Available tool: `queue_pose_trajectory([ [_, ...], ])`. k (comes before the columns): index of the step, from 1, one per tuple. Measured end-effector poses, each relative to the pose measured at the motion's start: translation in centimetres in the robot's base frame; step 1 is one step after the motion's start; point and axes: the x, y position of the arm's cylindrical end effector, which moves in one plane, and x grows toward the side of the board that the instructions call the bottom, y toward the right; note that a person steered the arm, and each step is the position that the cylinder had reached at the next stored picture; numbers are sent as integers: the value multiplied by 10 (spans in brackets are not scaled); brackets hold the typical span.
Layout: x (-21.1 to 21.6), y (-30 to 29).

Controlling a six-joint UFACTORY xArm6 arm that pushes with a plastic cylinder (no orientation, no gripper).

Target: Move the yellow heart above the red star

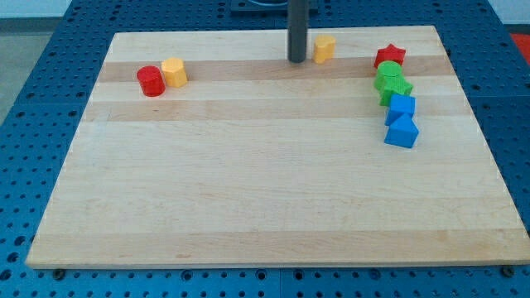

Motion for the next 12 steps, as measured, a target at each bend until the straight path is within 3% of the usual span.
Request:
queue_pose_trajectory([
  [2, 0, 45],
  [4, -13, -9],
  [7, -39, 84],
  [9, -57, 65],
  [12, -47, 109],
])
